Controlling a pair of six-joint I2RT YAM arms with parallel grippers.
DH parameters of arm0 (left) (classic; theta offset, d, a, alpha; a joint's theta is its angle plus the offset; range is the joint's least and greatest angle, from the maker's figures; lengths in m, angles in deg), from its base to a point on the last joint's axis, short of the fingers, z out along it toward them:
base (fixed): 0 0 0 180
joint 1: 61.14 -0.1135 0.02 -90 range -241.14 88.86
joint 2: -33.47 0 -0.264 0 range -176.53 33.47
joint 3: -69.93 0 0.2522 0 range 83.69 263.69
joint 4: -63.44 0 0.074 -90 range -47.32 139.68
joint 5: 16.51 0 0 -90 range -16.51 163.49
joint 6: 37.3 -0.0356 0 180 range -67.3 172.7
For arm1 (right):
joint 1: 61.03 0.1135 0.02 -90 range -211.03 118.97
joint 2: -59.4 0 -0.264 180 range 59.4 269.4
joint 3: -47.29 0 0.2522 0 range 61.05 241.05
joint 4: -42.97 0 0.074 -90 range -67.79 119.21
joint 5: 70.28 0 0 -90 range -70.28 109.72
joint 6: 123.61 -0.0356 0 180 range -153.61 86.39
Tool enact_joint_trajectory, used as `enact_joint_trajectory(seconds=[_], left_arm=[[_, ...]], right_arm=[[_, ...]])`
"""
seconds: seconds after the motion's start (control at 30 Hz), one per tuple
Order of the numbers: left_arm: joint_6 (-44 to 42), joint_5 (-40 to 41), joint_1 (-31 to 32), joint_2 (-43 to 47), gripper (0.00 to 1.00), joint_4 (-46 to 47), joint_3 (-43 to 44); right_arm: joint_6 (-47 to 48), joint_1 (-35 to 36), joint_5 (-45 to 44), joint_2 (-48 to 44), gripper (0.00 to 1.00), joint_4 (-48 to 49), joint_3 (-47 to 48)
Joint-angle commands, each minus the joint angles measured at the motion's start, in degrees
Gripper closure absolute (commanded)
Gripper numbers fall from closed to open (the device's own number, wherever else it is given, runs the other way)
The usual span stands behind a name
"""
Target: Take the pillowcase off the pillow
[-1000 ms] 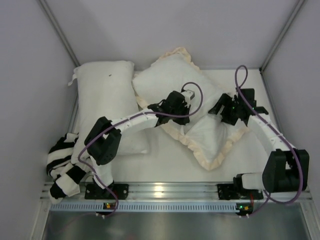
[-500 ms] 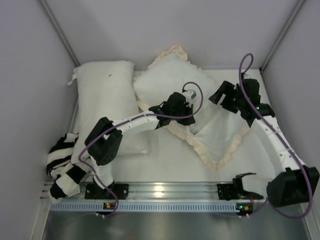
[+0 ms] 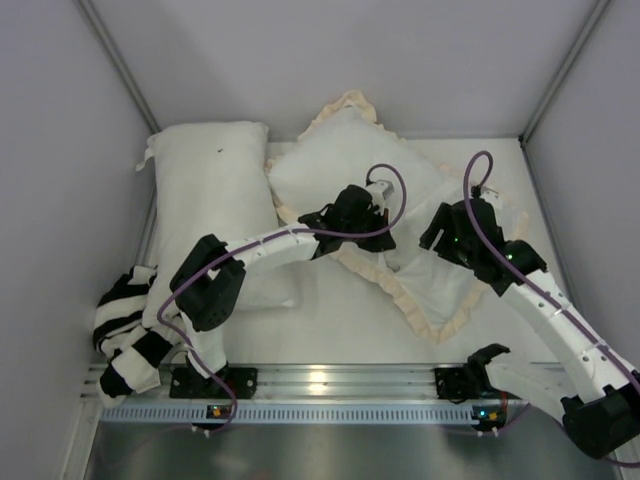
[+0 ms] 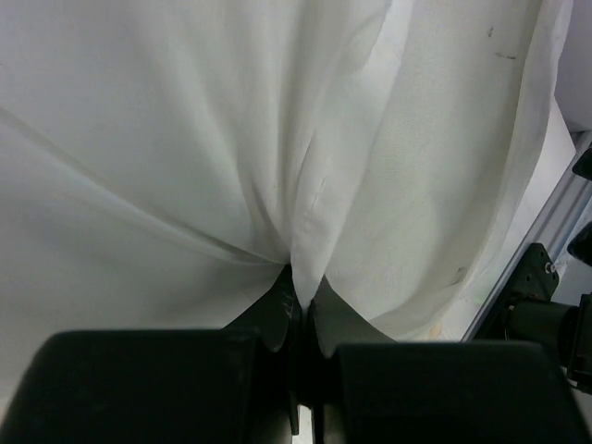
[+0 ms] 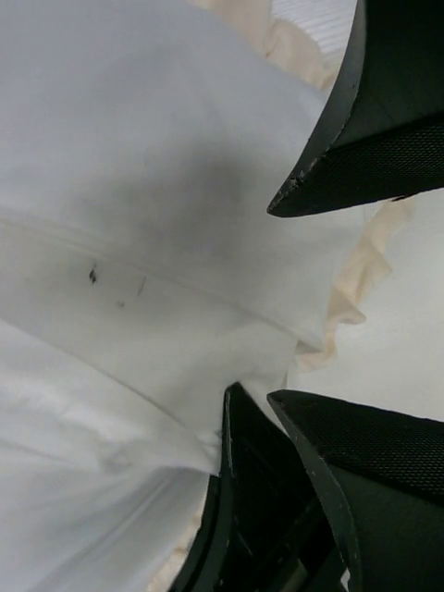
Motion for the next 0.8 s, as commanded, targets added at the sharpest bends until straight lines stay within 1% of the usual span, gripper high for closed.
enact_joint_trajectory(seconds=[0.0,0.07,0.2,0.47,0.6,0.67,0.7,0.77], left_arm=[[1.06,-4.53,1.56,3.25,1.00,2.23,-1.19],[1.15,-4.61,1.65,3.25,1.00,2.23,-1.27],[1.68,-5.14,1.65,3.43,1.00,2.94,-2.06],[1.33,-5.76,1.65,3.51,1.00,2.94,-2.59],[0.62,-4.97,1.56,3.60,1.00,3.02,-3.12],[0.54,-4.70,1.48,3.51,1.00,3.02,-3.21],[0.54,-4.53,1.30,3.60,1.00,2.94,-3.21],[0.10,-4.26,0.95,3.77,1.00,2.76,-2.86]], right_arm=[[-2.32,0.67,-7.69,-1.23,0.28,-4.47,-1.89],[-2.85,0.76,-8.65,-0.79,0.28,-4.38,-2.16],[-3.11,1.11,-8.83,3.68,0.29,-3.77,-0.41],[-4.69,4.80,-10.06,10.54,0.29,-1.57,1.62],[-5.30,6.47,-10.76,10.99,0.34,-1.31,0.92],[-5.40,7.00,-11.03,9.76,0.39,-1.39,0.30],[-5.40,7.26,-11.20,9.06,0.44,-1.39,-0.39],[-5.75,7.79,-11.56,6.09,0.47,-1.92,-1.62]])
